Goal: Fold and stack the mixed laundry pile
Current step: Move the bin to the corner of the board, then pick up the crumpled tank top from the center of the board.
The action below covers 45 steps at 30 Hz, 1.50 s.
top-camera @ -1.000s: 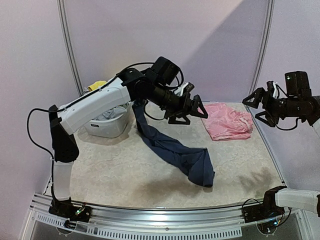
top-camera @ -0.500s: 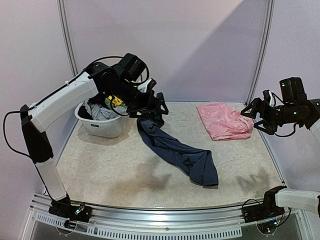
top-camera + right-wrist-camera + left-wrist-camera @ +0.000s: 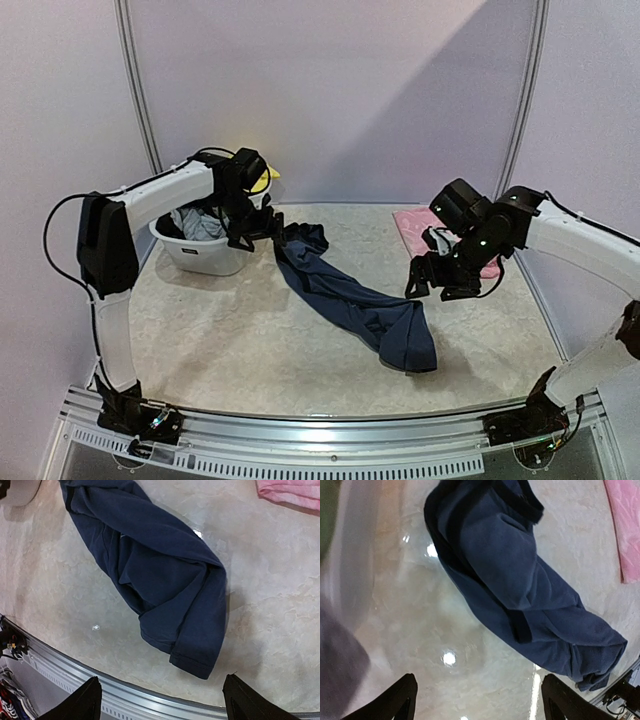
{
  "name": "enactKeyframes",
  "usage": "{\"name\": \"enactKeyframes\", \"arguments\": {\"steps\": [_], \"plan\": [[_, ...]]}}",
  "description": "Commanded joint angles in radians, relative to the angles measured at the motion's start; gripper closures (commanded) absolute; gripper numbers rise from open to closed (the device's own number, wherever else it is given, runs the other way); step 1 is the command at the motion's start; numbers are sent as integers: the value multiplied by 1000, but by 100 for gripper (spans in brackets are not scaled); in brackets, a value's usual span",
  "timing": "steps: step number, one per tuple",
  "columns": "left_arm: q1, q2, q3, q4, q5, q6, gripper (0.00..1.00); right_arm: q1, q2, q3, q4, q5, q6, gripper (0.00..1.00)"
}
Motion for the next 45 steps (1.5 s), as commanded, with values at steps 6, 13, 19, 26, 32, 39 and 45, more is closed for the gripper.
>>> {"name": "enactKeyframes", "arguments": {"steps": [6, 13, 19, 26, 32, 39, 45], "plan": [[152, 112, 121, -77, -46, 112, 12, 153, 180, 40, 33, 47, -23, 19], [190, 124, 157, -103, -30, 127, 13, 163, 266, 21, 38, 39, -63, 32], [170, 57, 116, -79, 12, 98, 14, 176, 354, -1, 24, 59, -53, 42], [128, -90, 29, -64, 23, 70, 14, 175, 382, -15, 34, 62, -21, 47], [100, -199, -80, -46, 17, 56, 14, 179, 355, -44, -3, 42, 2, 49], [97, -294, -193, -20, 9, 43, 14, 248, 326, -63, -46, 51, 45, 51], [92, -352, -269, -3, 12, 29, 14, 259, 364, -72, -49, 85, 84, 55]]}}
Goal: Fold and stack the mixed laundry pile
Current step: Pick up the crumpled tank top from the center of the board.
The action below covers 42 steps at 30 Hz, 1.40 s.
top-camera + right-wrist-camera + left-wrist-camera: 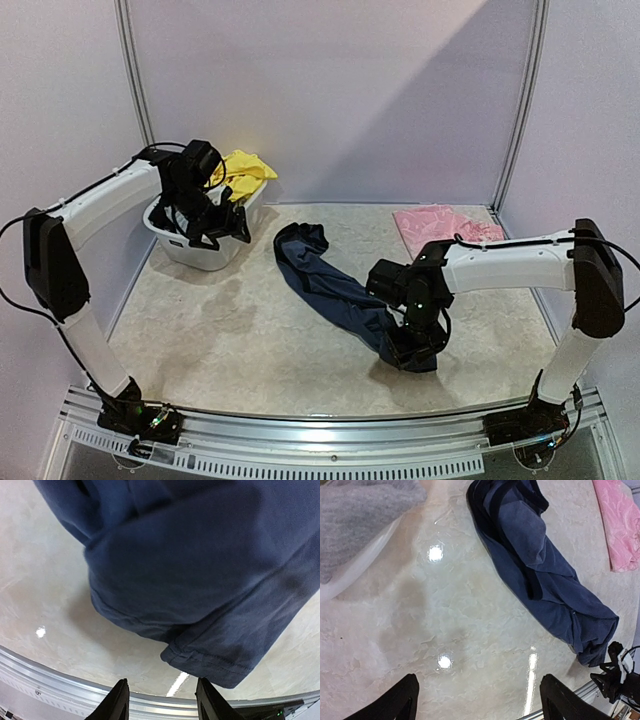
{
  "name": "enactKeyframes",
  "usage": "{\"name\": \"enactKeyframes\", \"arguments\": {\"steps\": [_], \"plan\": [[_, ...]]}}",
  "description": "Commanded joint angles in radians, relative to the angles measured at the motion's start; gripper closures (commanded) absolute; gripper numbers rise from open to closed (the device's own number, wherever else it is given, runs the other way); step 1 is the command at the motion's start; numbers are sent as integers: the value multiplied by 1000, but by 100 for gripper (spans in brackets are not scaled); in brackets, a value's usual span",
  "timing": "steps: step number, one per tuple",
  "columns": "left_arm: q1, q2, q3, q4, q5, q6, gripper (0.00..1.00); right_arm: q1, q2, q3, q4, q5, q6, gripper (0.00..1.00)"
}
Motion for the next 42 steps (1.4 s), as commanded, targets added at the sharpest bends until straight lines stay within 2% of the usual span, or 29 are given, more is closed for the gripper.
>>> {"name": "enactKeyframes", "arguments": {"steps": [1, 12, 17, 24, 30, 35, 42], "plan": [[-13, -59, -51, 30, -8, -16, 14, 3, 23, 0, -37, 48, 43, 56], [-12, -146, -148, 35, -19, -19, 15, 3, 116, 36, -48, 97, 55, 63], [-14, -172, -186, 39, -19, -21, 15, 2, 101, 36, -58, 121, 64, 76], [-13, -188, -198, 41, -17, -19, 15, 3, 103, 23, -49, 134, 79, 100], [-14, -198, -178, 24, -15, -10, 15, 2, 76, 78, -118, 171, 84, 100], [-26, -221, -118, -24, -32, 24, 15, -25, -57, 171, -326, 283, 102, 100], [-88, -228, -85, -9, -55, 17, 15, -249, -359, 79, -411, 328, 169, 100]]}}
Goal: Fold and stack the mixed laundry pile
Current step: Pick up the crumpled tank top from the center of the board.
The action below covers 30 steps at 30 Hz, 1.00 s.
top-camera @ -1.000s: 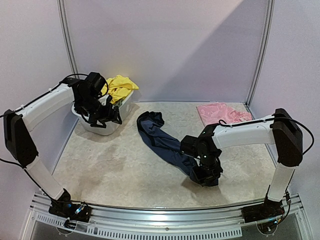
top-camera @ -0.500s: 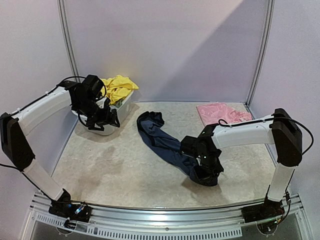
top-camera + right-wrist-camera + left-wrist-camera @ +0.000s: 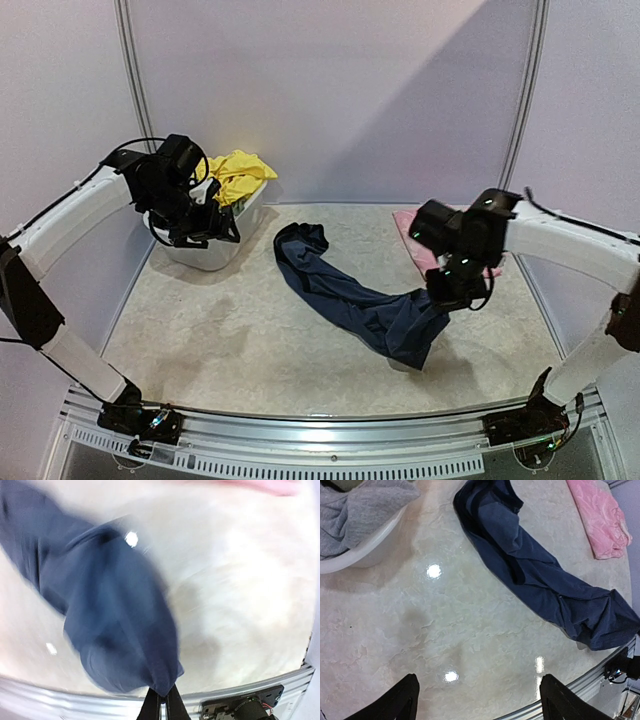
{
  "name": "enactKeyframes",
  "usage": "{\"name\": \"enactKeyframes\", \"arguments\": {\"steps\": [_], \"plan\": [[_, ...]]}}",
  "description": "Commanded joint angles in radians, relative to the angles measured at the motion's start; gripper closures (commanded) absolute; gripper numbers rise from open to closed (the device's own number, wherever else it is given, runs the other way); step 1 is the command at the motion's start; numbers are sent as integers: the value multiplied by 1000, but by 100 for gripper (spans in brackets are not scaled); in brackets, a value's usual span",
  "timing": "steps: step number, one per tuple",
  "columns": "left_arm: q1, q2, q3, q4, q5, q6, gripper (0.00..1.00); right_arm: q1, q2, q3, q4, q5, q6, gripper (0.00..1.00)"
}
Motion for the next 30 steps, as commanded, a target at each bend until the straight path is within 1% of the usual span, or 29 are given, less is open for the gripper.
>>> {"name": "enactKeyframes", "arguments": {"steps": [1, 4, 7, 10, 13, 16, 19, 24, 30], "plan": [[-56, -3, 22, 17, -22, -4, 15, -137, -141, -70, -206, 74, 58, 100], [-95, 51, 36, 53, -23, -29, 16, -198, -180, -112, -230, 94, 101, 100], [-121, 120, 61, 99, -30, -44, 16, -245, -224, -149, -210, 82, 137, 100], [-123, 200, 94, 131, -29, -56, 19, -280, -244, -169, -199, 72, 138, 100], [-119, 300, 173, 132, -35, -53, 23, -334, -258, -164, -229, 104, 133, 100], [-117, 414, 274, 118, -40, -45, 26, -406, -298, -161, -235, 109, 111, 100], [-117, 535, 380, 112, -37, -41, 28, -441, -317, -167, -228, 94, 64, 100], [-117, 721, 605, 68, -52, -40, 30, -442, -319, -195, -202, 42, 29, 100], [-120, 939, 880, 0, -61, -43, 27, -443, -300, -216, -151, -18, -6, 100]]}}
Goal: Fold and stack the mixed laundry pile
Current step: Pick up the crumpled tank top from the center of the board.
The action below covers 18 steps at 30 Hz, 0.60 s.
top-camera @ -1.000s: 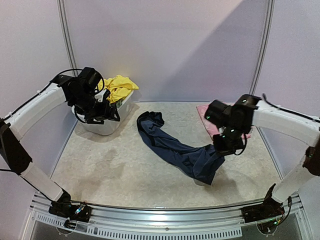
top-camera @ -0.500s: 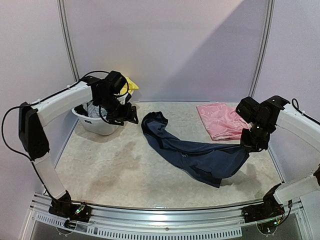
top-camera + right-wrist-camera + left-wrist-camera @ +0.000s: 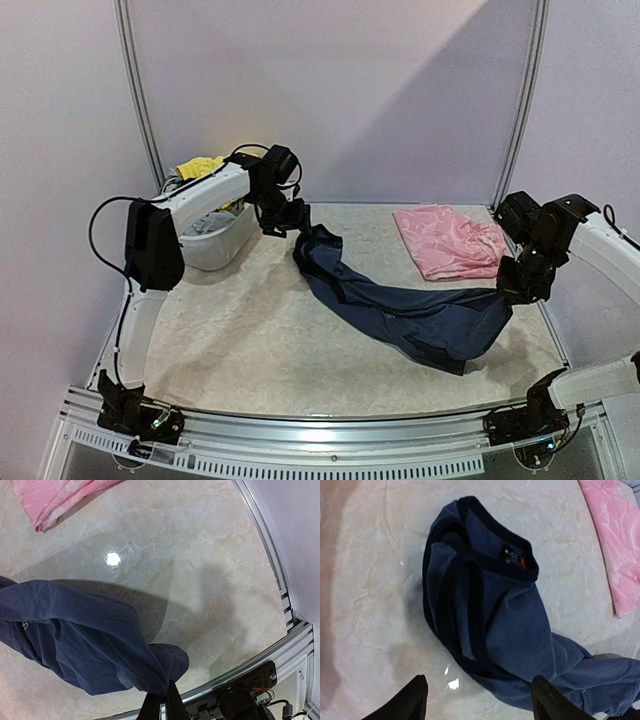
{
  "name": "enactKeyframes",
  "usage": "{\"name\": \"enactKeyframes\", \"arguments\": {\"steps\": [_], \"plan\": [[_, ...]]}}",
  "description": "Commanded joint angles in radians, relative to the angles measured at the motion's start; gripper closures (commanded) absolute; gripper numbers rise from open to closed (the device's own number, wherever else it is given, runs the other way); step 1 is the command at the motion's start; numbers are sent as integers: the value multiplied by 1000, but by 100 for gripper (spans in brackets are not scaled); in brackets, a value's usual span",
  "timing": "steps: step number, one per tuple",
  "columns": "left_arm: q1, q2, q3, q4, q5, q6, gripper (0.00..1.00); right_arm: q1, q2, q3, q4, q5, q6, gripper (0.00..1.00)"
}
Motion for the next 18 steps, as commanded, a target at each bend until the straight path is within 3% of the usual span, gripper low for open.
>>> {"name": "enactKeyframes", "arguments": {"steps": [1, 10, 18], "plan": [[-5, 126, 171, -66, -24, -3, 27, -4, 17, -12, -105, -43, -48, 100], [-5, 214, 239, -7, -166, -2, 29, -6, 75, 4, -73, -74, -101, 100], [-6, 304, 319, 48, -85, 6, 31, -5, 127, 29, -61, -70, -149, 100]]}}
